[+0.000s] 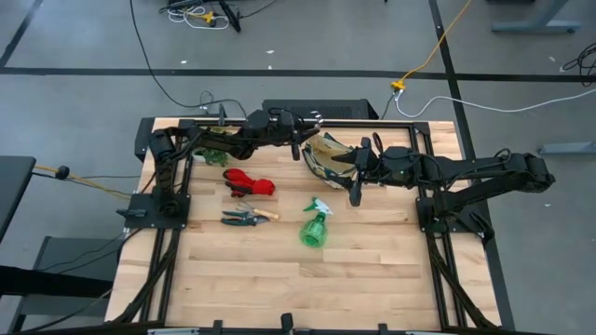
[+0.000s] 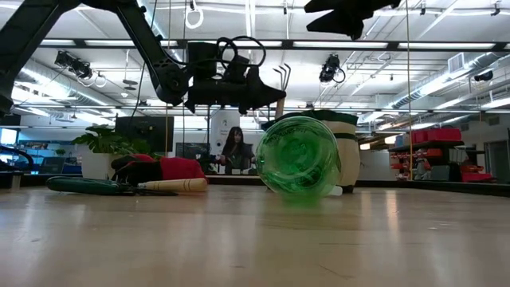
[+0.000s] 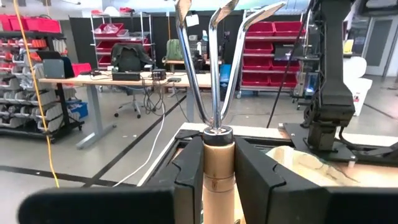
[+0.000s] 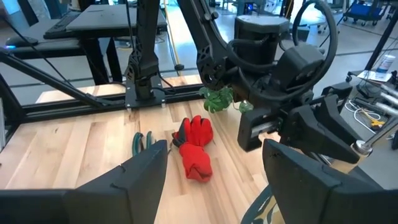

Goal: Pick & Place Garden tools in Gardening bag
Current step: Put the top brown hand rake into the patterned white gardening bag, then put the brown hand rake into the patterned white gardening bag

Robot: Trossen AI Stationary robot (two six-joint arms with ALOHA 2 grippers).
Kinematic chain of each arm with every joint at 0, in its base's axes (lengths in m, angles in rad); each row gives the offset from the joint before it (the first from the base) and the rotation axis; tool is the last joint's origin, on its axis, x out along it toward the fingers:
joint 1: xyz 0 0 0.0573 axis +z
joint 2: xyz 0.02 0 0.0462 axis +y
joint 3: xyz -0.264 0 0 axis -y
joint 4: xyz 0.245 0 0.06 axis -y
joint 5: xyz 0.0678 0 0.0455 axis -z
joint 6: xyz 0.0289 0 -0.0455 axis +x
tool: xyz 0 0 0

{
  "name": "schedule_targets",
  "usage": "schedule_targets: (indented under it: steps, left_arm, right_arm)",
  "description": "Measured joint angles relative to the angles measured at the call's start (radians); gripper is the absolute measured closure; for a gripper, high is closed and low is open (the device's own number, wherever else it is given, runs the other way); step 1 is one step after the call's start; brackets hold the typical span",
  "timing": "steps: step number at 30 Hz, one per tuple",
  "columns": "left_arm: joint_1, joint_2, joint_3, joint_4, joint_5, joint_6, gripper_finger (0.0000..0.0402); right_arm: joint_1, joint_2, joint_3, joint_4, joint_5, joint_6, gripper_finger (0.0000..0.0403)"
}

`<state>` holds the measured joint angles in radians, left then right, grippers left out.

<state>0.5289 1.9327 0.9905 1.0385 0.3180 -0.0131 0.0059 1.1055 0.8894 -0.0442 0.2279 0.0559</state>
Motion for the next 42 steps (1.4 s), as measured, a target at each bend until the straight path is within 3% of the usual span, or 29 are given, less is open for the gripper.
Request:
schedule_targets:
  steps: [13,25,33,42]
  left_arm:
    - [-0.018,0.0,0.0,-0.149,-0.011,0.135,0.0329]
    - [-0.051,0.0,0.0,-0.191,0.024,0.234,0.0329]
    - [-0.048,0.0,0.0,-0.267,-0.012,0.247,0.0274]
    - [-0.048,0.0,0.0,-0.265,-0.018,0.239,0.0272]
  right_arm:
    - [0.0,0.0,0.0,0.018,0.0,0.008,0.014]
    - [0.0,0.0,0.0,0.031,0.0,0.011,0.014]
    - [0.0,0.0,0.0,0.03,0.0,0.011,0.014]
    - [0.0,0.0,0.0,0.029,0.0,0.015,0.014]
